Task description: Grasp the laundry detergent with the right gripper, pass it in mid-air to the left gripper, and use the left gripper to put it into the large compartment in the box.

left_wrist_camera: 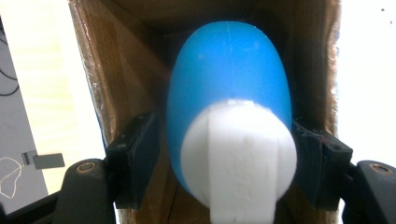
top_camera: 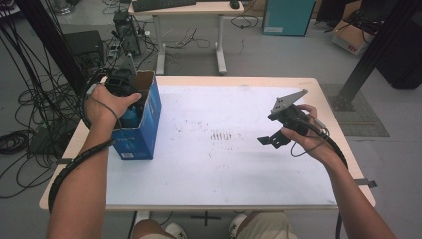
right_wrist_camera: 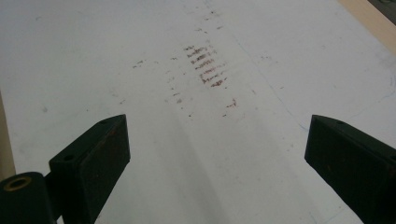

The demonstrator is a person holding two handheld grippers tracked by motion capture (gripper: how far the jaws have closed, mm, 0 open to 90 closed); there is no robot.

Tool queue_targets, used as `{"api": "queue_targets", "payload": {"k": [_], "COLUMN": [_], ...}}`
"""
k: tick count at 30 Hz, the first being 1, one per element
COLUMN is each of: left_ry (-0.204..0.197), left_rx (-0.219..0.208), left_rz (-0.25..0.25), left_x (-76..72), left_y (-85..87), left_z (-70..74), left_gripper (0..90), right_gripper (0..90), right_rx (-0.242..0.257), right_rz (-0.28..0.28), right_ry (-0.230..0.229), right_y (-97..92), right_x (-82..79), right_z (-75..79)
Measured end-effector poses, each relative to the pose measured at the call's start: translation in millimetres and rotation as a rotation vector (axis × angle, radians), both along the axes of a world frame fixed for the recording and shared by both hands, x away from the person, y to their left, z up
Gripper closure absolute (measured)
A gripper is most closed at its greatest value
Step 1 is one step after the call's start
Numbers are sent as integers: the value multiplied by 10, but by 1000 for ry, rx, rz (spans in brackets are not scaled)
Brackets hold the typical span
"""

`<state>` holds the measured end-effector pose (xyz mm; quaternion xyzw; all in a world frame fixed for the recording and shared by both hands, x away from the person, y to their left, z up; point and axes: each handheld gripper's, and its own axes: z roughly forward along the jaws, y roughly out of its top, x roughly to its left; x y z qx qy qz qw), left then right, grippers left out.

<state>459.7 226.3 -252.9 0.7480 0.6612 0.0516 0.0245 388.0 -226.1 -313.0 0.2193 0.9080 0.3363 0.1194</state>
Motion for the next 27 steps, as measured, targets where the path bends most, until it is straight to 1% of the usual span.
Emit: {"api": "queue_targets", "payload": {"k": [7,9,10,14,16,18,20,23,24,25,26,27], "left_ry": [-6,-4,-3,-9,-10,-12,-27,-51,-59,-71,-80,-85], "left_rx": [12,12,13,13,8,13,16,22,21,19,15,10], "left_rz": [-16,-22,-23,-37,-51,-57,-65,-79,-85,-94,-104,-114], "left_x": [-44,-60,-69,-114,-134,-149,-171,-203,-214,-225,-235,-241], "left_y": [-43,-57,-64,-84,-91,-101,-117,-157,-180,-210,-245,-281], "left_z": [114,141,156,230,277,330,409,533,571,607,641,673], "left_gripper": [305,305,305,304,291,275,273,269,264,260,255,251], "right_gripper": [68,68,68,68,68,68,68,68,68,68,68,67], "right_rx": [6,5,7,9,5,8,7,3,4,4,2,-9], "right_rz": [1,5,-2,1,-11,-9,-22,-25,-28,-18,-38,-26], "right_ry": [-4,-8,-4,-12,-6,-11,-7,-5,-8,-15,-3,-6], "right_y": [-2,0,0,-9,-13,-25,-36,-46,-46,-44,-34,-36], "right_x": [-2,-7,-16,-21,-32,-34,-46,-49,-51,-46,-65,-63], "right_z": [13,23,31,45,49,51,62,84,90,94,104,112]}}
